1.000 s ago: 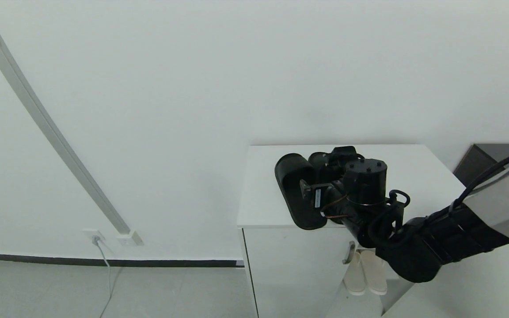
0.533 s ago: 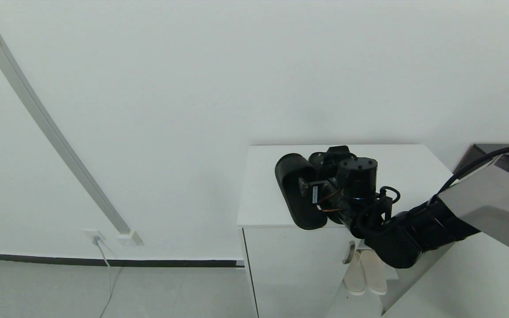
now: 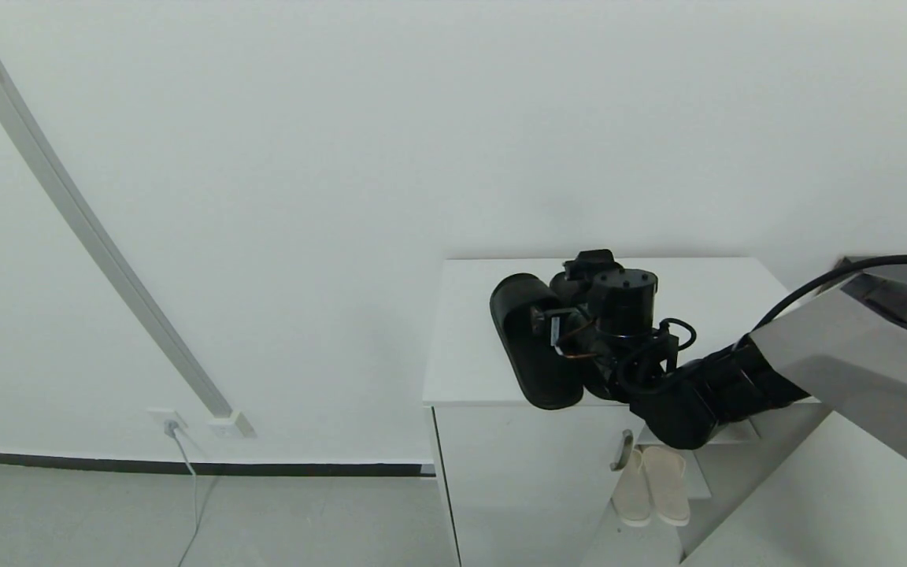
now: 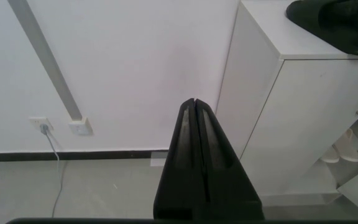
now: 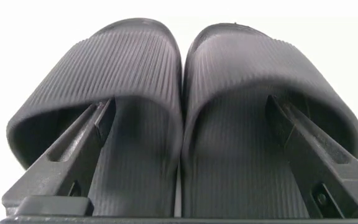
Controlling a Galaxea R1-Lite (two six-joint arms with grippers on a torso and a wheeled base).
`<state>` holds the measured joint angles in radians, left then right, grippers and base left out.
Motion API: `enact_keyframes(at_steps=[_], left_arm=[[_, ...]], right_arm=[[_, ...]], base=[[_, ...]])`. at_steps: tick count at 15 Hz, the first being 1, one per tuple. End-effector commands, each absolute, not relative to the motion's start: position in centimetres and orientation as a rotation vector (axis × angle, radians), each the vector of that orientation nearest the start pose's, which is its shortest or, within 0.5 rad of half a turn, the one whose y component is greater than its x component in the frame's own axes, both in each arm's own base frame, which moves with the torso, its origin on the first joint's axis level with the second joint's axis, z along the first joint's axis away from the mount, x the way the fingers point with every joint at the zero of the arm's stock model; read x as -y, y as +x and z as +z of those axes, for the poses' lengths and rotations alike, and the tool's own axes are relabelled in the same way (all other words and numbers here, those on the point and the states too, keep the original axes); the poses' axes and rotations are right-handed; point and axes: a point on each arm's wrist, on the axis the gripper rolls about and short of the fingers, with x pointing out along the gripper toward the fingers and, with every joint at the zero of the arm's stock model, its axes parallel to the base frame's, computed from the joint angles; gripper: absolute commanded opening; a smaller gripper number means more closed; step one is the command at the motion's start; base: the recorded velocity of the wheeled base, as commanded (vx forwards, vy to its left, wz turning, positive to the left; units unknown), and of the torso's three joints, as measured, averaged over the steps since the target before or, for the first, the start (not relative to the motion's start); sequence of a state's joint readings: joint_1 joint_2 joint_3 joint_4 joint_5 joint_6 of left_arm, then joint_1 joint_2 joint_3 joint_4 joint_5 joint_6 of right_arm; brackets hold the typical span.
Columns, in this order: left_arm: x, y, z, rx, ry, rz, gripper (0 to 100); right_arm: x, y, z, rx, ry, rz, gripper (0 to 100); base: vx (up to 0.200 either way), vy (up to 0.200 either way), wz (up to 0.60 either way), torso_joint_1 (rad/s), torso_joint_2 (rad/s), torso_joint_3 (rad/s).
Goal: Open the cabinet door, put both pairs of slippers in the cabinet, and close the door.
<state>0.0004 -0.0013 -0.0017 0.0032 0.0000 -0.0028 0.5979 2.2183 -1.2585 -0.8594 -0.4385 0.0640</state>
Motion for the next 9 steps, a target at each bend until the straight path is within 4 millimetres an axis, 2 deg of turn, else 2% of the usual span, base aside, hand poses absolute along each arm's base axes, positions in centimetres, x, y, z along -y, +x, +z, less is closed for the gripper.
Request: enact_keyframes(at_steps=[1, 2, 3, 9], left_arm=[[0.00, -2.29, 7.56, -0.002, -0.003, 0.002, 0], [0.00, -2.29, 7.56, -0.002, -0.003, 0.002, 0], [0.00, -2.29, 7.56, -0.002, -0.003, 0.002, 0], [0.00, -2.29, 7.56, -0.002, -0.003, 0.002, 0]], right_arm=[[-24.42, 37.90, 12.41, -0.090, 0.016, 0.152, 100], [-24.55, 38.08, 12.36, -0.089, 0.017, 0.152, 100], [-24.62, 38.19, 12.37, -0.092, 0.015, 0.152, 0], [-24.68, 38.16, 12.48, -0.092, 0.015, 0.153, 0]], base=[[0.000, 0.000, 0.00, 0.000, 0.00, 0.000], [0.000, 0.000, 0.00, 0.000, 0.00, 0.000], [0.000, 0.000, 0.00, 0.000, 0.00, 0.000], [0.000, 0.000, 0.00, 0.000, 0.00, 0.000]])
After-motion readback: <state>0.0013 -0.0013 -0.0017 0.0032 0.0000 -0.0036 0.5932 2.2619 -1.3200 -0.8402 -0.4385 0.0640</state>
